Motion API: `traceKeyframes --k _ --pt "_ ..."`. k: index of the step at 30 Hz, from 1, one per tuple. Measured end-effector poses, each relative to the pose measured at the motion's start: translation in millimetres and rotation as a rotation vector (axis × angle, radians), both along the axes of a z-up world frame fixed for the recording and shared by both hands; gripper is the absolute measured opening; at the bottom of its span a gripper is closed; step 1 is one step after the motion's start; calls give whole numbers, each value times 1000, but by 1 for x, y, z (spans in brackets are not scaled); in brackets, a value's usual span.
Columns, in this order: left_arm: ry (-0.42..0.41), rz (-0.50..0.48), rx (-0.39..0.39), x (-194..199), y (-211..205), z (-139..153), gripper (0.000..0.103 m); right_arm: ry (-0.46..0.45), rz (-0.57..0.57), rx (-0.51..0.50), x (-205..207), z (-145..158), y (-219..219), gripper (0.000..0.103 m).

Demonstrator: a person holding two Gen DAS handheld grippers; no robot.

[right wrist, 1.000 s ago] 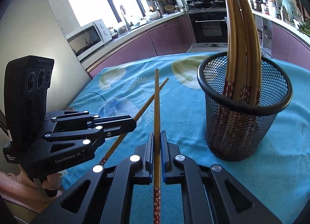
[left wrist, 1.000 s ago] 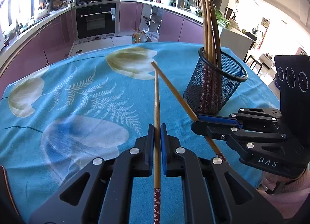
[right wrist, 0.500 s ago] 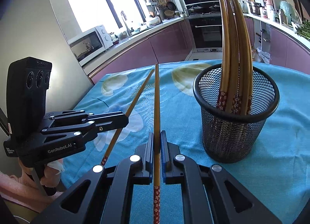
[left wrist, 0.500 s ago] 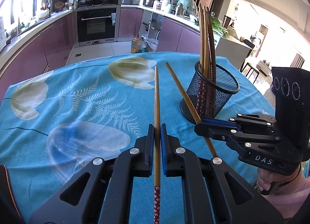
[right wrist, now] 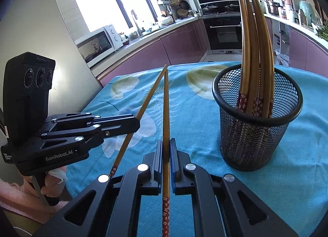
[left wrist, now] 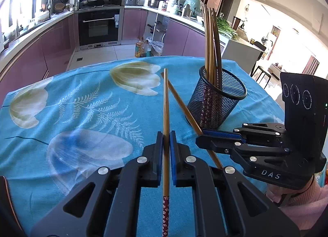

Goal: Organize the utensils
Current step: 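Lift both held chopsticks upright toward the mesh cup, then carry both upright chopsticks over the mesh cup rim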

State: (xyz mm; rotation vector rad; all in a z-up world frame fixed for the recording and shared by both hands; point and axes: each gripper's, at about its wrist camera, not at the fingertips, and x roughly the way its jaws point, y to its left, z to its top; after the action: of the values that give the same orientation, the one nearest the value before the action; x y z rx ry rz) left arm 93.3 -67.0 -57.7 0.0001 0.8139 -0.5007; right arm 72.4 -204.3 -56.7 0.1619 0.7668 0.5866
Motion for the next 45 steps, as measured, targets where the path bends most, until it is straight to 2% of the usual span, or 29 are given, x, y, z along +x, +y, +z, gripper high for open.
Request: traceKeyframes --k 6,9,23,45 --pt "10 -7 4 2 -2 -2 11 -13 5 5 -2 3 0 6" --pt "11 -10 10 3 -3 -3 8 -13 5 6 -3 3 -1 6" --pt "-3 -14 -2 0 -3 1 8 -25 -24 1 -3 6 -8 6" --pt "-49 -42 -34 -12 -4 20 8 -115 -64 6 -13 30 -26 6"
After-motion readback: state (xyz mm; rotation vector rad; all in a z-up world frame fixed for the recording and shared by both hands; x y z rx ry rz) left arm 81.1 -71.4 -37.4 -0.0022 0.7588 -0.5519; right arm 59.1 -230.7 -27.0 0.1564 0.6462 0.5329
